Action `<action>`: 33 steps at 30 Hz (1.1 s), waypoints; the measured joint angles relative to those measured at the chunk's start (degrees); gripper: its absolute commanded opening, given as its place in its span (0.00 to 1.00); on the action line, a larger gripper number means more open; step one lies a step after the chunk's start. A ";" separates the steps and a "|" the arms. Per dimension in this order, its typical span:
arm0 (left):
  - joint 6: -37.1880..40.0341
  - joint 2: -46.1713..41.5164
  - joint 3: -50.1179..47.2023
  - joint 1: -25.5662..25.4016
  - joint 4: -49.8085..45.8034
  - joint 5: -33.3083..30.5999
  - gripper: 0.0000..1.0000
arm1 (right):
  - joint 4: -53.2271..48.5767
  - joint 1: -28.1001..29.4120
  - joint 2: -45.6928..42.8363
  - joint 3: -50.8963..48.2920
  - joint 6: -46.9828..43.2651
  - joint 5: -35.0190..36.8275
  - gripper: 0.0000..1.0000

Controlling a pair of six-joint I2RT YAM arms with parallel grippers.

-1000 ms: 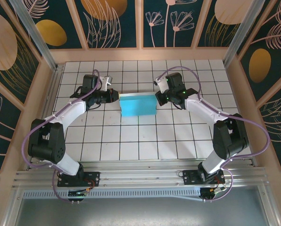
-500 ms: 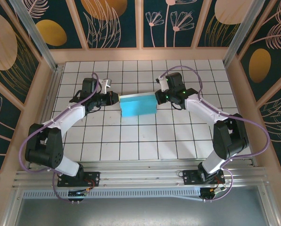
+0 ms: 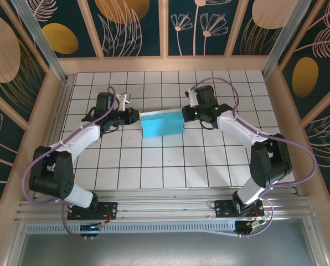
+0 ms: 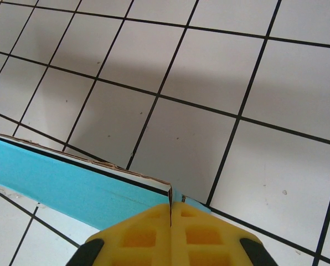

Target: Fold the paper box

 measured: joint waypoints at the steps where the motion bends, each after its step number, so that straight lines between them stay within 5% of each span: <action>1: -0.02 -0.09 -0.11 0.00 0.02 0.00 0.08 | 0.00 0.00 0.00 0.00 0.31 0.00 0.00; 27: -0.68 -2.38 -2.75 -0.85 1.01 -0.90 0.09 | 3.13 1.46 -0.02 -1.97 1.14 3.34 0.00; 33: -1.22 -3.50 -3.80 -0.96 0.96 -1.40 0.16 | 7.37 2.36 -0.59 -4.52 1.97 4.96 0.00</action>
